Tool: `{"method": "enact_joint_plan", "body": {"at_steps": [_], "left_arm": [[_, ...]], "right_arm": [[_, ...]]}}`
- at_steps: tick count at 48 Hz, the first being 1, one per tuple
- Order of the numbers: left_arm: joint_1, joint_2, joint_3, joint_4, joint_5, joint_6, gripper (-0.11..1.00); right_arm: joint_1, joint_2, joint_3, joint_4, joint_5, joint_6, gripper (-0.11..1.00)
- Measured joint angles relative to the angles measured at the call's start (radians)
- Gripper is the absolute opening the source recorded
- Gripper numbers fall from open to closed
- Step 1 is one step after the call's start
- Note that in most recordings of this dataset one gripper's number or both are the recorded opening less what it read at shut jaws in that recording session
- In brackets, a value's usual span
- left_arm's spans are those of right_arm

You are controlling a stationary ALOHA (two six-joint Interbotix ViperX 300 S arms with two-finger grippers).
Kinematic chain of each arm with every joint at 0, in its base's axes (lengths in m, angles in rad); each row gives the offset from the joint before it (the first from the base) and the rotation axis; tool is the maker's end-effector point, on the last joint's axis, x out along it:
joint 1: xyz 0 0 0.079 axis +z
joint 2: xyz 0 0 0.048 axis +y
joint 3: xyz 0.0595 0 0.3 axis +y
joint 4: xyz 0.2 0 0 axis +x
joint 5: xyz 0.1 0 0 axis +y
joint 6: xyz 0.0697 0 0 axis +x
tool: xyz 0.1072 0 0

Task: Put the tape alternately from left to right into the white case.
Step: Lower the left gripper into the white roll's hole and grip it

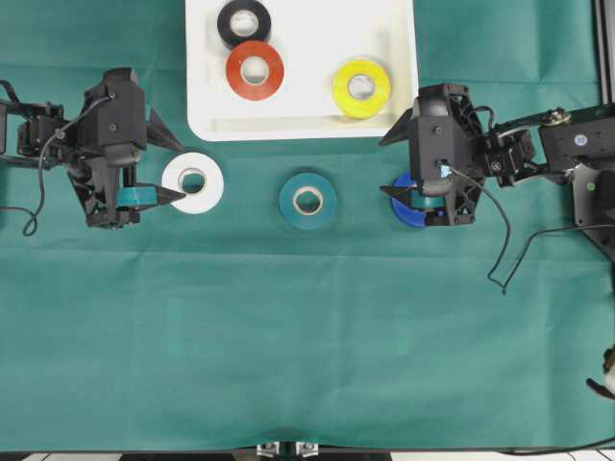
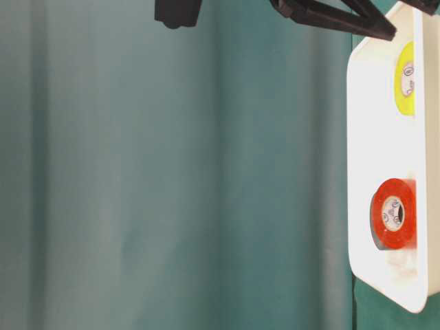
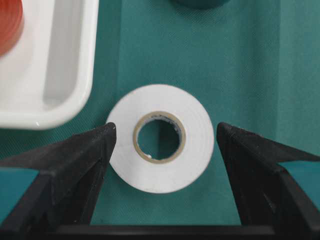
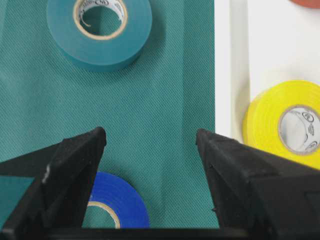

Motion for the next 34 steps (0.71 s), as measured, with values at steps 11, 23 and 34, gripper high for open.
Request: {"method": "enact_joint_plan", "body": {"at_steps": [11, 23, 34], "left_arm": [[0.002, 0.0, 0.0, -0.002, 0.051, -0.178, 0.88], [0.031, 0.003, -0.002, -0.002, 0.087, -0.308, 0.88], [0.046, 0.097, -0.037, 0.0, 0.114, -0.339, 0.88]], "right_arm": [[0.002, -0.002, 0.0, 0.0, -0.012, 0.0, 0.8], [0.002, 0.0, 0.0, 0.002, -0.021, 0.0, 0.8], [0.002, 0.0, 0.0, 0.0, -0.023, -0.002, 0.8]]}}
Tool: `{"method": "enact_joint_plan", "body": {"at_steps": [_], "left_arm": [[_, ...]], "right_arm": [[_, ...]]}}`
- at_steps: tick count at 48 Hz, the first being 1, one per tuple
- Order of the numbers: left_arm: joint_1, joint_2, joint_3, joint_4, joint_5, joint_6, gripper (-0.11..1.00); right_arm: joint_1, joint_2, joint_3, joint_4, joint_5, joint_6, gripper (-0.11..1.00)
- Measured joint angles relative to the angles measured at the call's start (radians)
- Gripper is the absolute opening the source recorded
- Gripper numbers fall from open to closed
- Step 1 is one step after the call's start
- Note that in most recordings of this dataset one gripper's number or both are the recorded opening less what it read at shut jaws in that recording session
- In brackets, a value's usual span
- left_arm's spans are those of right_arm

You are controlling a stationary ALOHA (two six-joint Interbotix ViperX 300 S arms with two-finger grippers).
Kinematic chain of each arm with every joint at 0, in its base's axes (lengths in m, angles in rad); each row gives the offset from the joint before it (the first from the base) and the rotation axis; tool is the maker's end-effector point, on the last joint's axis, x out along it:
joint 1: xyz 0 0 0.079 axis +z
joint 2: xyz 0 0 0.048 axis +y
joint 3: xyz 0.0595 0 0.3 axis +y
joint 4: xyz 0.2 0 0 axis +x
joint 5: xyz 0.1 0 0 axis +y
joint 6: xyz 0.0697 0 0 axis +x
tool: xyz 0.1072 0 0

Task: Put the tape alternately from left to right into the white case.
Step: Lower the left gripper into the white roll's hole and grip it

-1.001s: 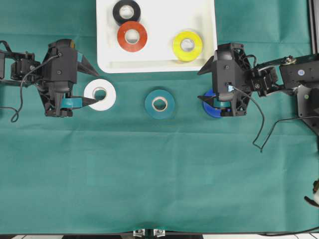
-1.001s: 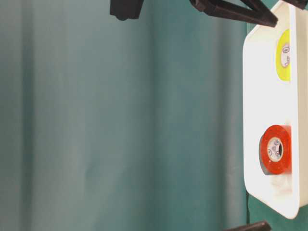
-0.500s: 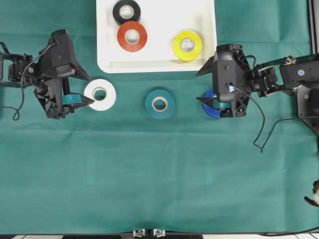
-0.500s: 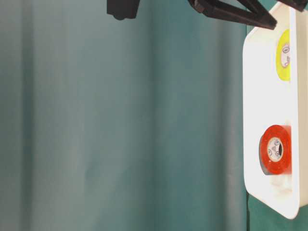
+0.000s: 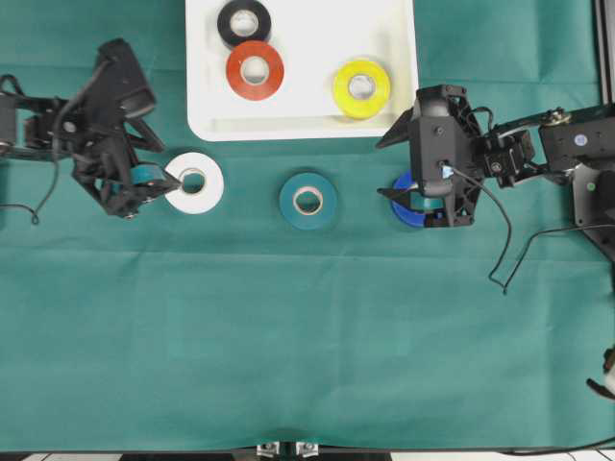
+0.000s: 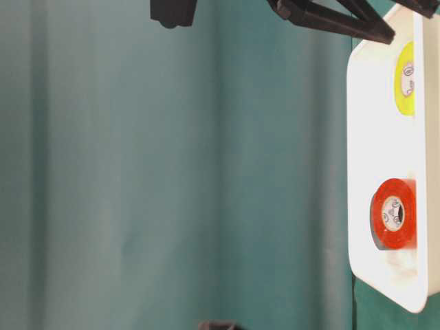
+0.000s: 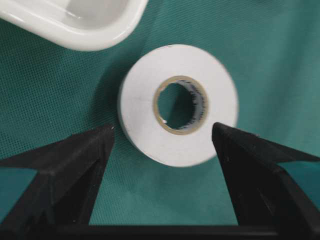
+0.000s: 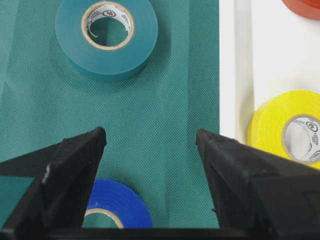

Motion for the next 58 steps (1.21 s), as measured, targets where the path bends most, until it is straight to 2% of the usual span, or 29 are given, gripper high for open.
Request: {"method": "enact_joint_plan", "body": {"at_steps": [14, 31, 33, 36, 44, 48, 51, 58], "left_arm": [[0.005, 0.129, -0.084, -0.002, 0.046, -0.002, 0.88], [0.009, 0.181, -0.103, -0.002, 0.048, 0.0, 0.86], [0.009, 0.181, -0.104, -0.002, 0.048, 0.0, 0.82], [0.009, 0.183, -0.107, -0.002, 0.052, 0.002, 0.7], [0.011, 0.183, -0.11, -0.002, 0.071, 0.006, 0.22], [0.011, 0.183, -0.11, 0.0, 0.074, 0.012, 0.05], [0.011, 0.181, -0.11, -0.002, 0.074, 0.011, -0.02], [0.011, 0.179, -0.11, 0.0, 0.077, 0.012, -0.02]], "right_arm": [[0.0, 0.0, 0.0, 0.0, -0.002, 0.002, 0.8], [0.005, 0.009, 0.0, 0.002, -0.02, 0.002, 0.8], [0.005, 0.009, 0.0, 0.002, -0.021, 0.002, 0.8], [0.005, 0.011, 0.0, 0.002, -0.02, 0.002, 0.8], [0.005, 0.011, 0.0, 0.0, -0.021, 0.002, 0.8], [0.005, 0.011, 0.0, 0.0, -0.023, 0.002, 0.8], [0.005, 0.011, 0.0, 0.0, -0.023, 0.002, 0.8], [0.005, 0.011, 0.0, 0.0, -0.023, 0.002, 0.8]]}}
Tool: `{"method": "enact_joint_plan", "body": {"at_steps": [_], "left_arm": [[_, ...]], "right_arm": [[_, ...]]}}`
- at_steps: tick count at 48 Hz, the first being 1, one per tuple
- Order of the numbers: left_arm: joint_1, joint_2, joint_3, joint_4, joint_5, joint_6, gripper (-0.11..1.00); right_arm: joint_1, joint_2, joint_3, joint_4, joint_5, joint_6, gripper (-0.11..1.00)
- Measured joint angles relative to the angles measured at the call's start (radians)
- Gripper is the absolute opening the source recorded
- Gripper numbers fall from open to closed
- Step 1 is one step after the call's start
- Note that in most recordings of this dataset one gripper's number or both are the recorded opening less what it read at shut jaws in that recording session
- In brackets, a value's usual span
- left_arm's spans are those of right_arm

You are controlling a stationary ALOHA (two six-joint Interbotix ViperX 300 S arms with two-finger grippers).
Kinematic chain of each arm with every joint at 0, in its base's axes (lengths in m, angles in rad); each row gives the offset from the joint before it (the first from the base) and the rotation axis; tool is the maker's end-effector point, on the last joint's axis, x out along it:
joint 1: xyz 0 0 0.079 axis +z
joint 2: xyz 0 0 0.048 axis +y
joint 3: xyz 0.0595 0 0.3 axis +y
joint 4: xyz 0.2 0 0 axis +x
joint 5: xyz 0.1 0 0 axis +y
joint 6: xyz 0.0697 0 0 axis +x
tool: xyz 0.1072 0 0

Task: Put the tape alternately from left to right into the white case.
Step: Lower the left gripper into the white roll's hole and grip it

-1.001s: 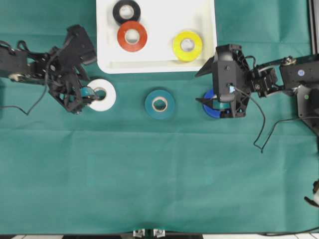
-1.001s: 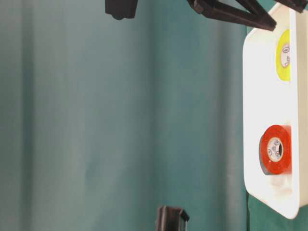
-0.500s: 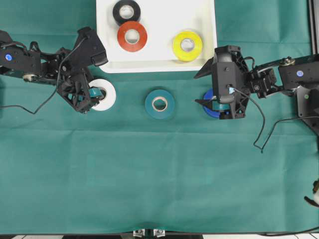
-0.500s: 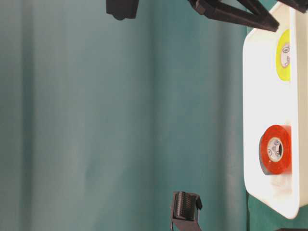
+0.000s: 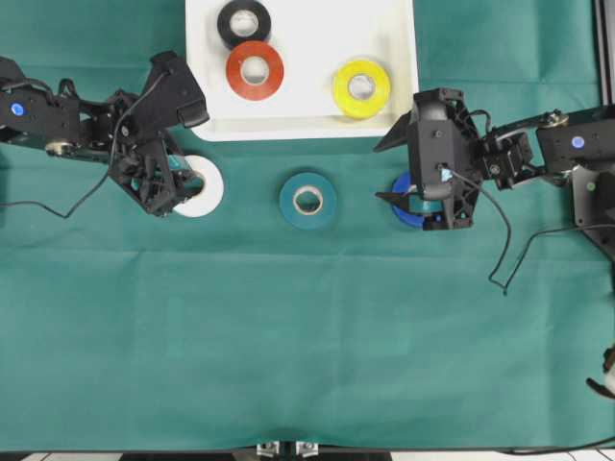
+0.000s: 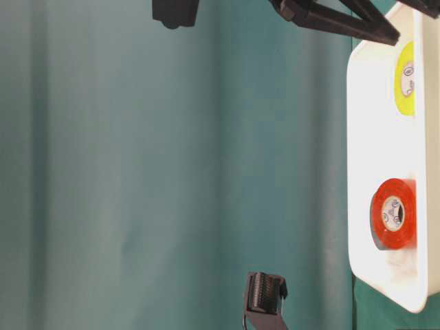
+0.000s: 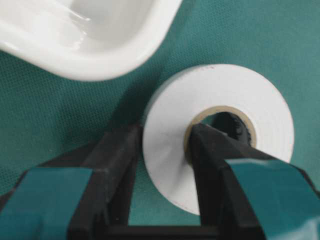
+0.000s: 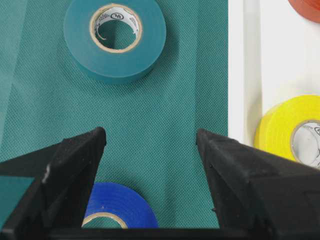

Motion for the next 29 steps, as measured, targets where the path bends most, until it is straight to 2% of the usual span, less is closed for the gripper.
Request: {"method": "enact_joint_plan", "body": {"at_steps": [15, 29], "left_arm": [[-0.018, -0.015, 0.002, 0.0, 0.0, -0.005, -0.02], [-0.051, -0.104, 0.0, 0.0, 0.002, -0.003, -0.02]], "right_arm": [[0.0, 0.0, 0.0, 0.0, 0.0, 0.0, 0.8], [0.0, 0.0, 0.002, 0.002, 0.0, 0.0, 0.8]]}}
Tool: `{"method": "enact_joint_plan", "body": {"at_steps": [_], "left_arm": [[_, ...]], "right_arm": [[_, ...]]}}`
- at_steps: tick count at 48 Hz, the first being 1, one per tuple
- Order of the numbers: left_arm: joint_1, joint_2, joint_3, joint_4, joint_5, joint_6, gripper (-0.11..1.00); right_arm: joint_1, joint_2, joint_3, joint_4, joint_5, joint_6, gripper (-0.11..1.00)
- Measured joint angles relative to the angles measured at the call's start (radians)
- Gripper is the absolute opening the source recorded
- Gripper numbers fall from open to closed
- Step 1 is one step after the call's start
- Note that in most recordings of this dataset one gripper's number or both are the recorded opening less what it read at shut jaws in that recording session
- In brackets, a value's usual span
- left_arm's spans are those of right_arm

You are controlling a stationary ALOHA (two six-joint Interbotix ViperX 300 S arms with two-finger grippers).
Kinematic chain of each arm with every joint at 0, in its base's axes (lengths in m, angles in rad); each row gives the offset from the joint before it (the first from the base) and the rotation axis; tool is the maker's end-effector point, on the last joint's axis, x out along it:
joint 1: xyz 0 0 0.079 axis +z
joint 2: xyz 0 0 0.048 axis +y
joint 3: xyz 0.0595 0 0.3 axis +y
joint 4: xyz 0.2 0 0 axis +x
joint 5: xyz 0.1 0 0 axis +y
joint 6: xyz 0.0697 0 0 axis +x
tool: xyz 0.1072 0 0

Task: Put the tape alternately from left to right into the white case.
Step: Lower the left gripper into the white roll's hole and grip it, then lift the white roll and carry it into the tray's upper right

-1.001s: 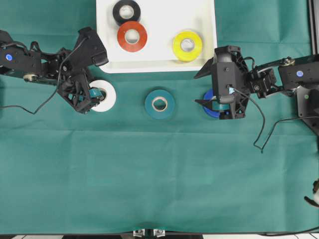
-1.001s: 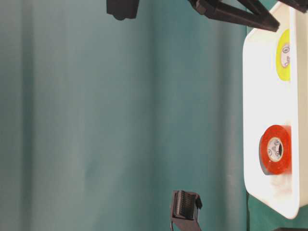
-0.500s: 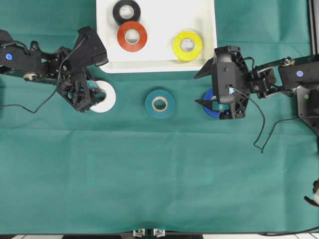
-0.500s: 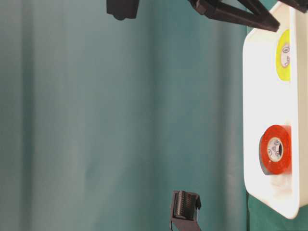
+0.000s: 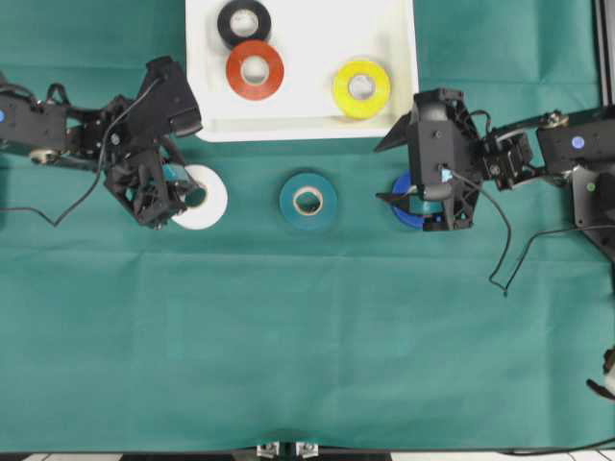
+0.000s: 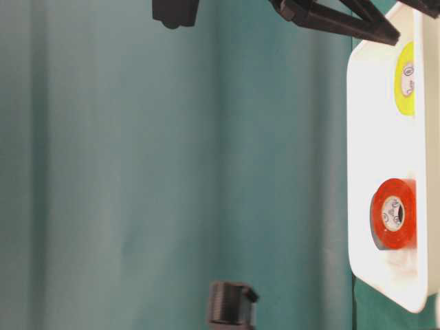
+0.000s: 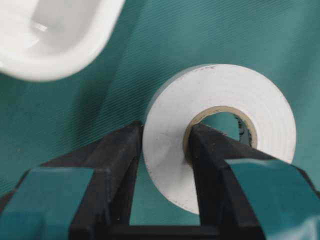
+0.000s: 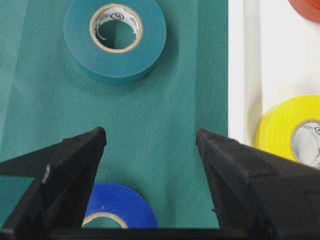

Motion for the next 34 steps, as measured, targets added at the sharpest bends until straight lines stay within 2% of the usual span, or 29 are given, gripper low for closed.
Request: {"method": "enact_joint_plan", "body": {"at_steps": [22, 28, 34], "left_arm": [[-0.003, -0.072, -0.021, 0.0, -0.005, 0.012, -0.02], [0.009, -0.071, -0.054, 0.002, -0.015, 0.064, -0.02], [0.044, -0.048, -0.1, 0.002, -0.037, 0.17, -0.02]], "right_arm": [[0.002, 0.0, 0.0, -0.002, 0.0, 0.0, 0.8], [0.0, 0.0, 0.0, -0.002, 0.0, 0.0, 0.8], [0.002, 0.0, 0.0, -0.002, 0.0, 0.0, 0.8]]}}
